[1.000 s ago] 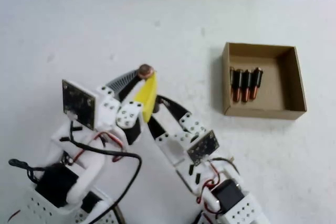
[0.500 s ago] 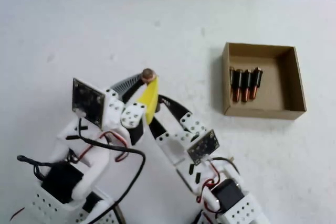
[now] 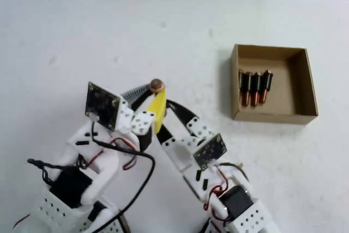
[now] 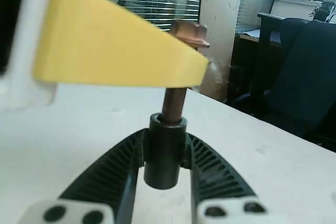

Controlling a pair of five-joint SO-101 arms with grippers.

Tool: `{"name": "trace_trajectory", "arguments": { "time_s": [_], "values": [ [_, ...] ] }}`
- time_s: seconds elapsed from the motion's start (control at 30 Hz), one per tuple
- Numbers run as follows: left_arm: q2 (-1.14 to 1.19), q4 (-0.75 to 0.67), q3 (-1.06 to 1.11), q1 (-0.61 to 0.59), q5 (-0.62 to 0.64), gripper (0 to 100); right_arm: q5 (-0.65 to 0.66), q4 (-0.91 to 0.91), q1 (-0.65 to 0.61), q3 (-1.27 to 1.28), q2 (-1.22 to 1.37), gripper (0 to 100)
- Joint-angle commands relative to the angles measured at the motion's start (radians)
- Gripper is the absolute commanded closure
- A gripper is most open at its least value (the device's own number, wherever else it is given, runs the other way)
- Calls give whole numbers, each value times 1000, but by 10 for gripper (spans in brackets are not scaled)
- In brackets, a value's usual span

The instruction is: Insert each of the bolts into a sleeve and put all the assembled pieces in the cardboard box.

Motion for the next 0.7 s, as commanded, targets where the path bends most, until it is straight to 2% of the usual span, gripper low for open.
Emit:
{"name": "trace_trajectory", "arguments": {
  "time_s": [0.0,0.37,0.67],
  "values": [
    [2,0,-5,-13,8,976,15,-24,8,9,-13,981],
    [2,0,71,-8,5,976,15,-30,45,9,-13,981],
    [2,-153,146,-13,0,976,14,-27,48,9,-13,981]
  ]
}}
